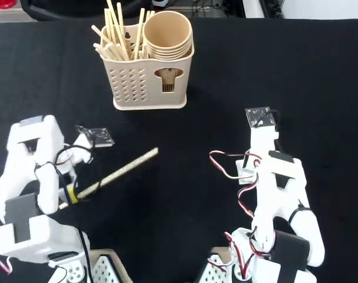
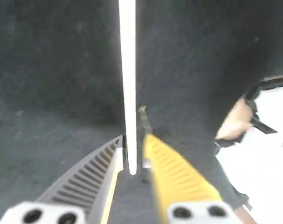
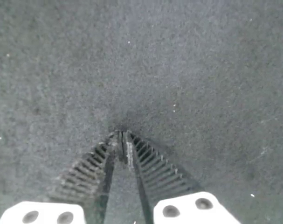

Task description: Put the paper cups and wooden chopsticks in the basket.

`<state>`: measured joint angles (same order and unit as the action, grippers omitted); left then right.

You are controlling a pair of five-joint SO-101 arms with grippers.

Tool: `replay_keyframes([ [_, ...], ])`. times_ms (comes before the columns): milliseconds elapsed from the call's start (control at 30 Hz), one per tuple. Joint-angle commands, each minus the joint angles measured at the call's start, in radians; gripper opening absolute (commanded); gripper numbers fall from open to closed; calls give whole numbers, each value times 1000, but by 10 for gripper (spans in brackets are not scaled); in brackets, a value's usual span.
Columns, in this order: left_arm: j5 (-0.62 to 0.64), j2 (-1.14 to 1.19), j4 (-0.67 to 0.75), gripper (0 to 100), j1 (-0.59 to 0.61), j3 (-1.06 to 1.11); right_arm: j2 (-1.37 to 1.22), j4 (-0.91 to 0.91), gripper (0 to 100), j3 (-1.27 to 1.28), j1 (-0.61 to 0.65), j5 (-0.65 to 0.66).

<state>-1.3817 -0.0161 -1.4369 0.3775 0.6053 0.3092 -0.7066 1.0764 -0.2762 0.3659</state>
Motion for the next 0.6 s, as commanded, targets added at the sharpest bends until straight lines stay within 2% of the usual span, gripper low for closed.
replay_keyframes([
  [0, 32, -41, 63, 170, 7, 21, -1, 17, 13, -25, 18, 0],
  [200, 230, -51, 52, 170, -116, -42, -1, 17, 13, -25, 18, 0],
  [467, 454, -40, 87, 170, -475, -186, -2, 17, 13, -25, 18, 0],
  [567, 499, -40, 158, 170, -565, -213, -2, 15, 13, -25, 18, -2],
])
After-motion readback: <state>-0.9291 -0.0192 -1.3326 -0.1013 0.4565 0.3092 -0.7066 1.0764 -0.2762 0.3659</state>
